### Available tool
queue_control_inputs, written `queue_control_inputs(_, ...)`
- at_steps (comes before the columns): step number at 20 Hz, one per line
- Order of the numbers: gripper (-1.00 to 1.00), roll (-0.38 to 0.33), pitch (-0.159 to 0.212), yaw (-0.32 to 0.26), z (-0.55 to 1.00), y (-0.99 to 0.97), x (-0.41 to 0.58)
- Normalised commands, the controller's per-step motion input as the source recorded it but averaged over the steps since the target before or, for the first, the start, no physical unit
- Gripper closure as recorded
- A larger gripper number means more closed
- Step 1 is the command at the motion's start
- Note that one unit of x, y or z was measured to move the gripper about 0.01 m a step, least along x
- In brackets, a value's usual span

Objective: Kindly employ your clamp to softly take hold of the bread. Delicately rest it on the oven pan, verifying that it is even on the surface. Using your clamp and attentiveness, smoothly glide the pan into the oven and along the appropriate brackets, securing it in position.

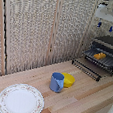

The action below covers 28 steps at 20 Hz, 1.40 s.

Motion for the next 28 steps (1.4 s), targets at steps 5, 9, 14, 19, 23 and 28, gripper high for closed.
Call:
queue_control_inputs(5, -1.0, -0.196, 0.057, 0.262, 0.0, 0.05, 0.182)
queue_control_inputs(9, -1.0, -0.242, 0.157, 0.162, 0.11, 0.28, 0.026)
queue_control_inputs(14, -1.0, -0.37, 0.146, 0.071, 0.0, 0.3, -0.039)
queue_control_inputs(19, -1.0, -0.375, 0.139, 0.068, 0.0, 0.29, -0.061)
queue_control_inputs(23, -1.0, -0.301, 0.189, 0.077, 0.05, 0.41, -0.122)
queue_control_inputs(28, -1.0, -0.25, 0.229, 0.056, 0.12, 0.54, -0.169)
